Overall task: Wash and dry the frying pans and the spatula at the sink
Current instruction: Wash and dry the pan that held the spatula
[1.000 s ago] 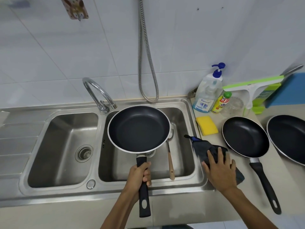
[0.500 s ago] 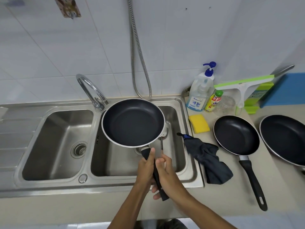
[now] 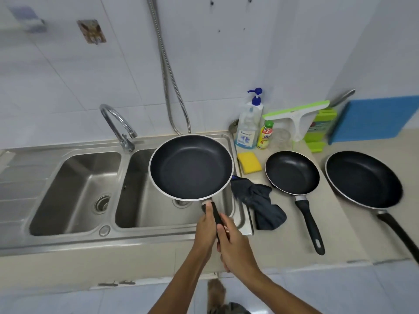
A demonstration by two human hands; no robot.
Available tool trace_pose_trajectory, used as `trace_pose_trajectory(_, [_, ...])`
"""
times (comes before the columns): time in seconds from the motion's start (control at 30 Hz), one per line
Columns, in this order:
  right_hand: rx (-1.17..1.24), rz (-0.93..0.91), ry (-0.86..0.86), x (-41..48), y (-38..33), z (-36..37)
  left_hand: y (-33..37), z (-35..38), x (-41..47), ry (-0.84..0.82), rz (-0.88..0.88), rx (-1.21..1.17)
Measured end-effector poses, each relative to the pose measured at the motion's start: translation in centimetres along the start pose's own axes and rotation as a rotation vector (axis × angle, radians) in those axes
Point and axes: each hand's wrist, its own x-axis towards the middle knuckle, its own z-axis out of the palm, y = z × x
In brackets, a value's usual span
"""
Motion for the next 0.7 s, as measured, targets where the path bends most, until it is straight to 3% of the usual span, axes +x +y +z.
trace_pose_trajectory(0.4, [-0.061, -0.130, 0.274, -8.2, 6.1, -13.5, -0.6, 15.0, -8.2, -0.156, 0.130, 0.011])
trace_pose_trajectory(0.7, [-0.045, -0.172, 0.482, -10.7, 13.9, -31.9, 0.2, 36.1, -11.6, -0.295, 0.179, 0.106])
